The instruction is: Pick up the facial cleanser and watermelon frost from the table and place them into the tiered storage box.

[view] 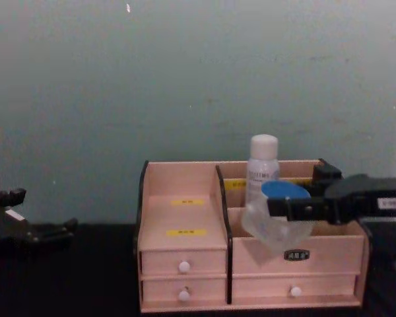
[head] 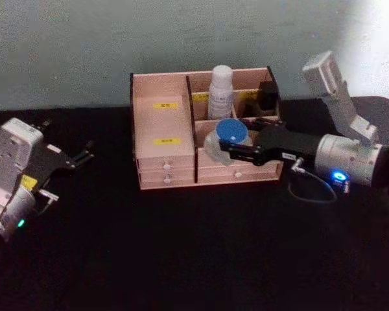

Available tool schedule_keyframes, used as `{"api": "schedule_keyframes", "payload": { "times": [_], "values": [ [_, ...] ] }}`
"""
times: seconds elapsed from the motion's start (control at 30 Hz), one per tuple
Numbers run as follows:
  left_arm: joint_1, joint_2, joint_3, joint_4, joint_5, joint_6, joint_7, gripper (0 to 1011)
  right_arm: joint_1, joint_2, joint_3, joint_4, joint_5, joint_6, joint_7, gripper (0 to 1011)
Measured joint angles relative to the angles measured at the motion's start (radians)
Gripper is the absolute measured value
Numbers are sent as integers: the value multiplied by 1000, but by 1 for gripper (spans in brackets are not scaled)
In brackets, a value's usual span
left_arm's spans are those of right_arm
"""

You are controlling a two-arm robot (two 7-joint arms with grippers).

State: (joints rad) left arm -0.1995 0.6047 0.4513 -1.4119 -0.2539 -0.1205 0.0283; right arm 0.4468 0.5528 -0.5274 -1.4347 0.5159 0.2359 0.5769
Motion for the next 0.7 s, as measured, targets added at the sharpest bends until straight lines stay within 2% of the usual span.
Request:
{"api": "schedule_keyframes", "payload": {
  "times": [0.3, 0.7],
  "values": [
    [0, 0, 0, 0, 0, 0, 0, 1001, 77, -53, -33, 59, -16, 7, 10, 722],
    [0, 0, 0, 0, 0, 0, 0, 1001, 136, -107, -61, 116, -26, 5, 15, 722]
  ]
}}
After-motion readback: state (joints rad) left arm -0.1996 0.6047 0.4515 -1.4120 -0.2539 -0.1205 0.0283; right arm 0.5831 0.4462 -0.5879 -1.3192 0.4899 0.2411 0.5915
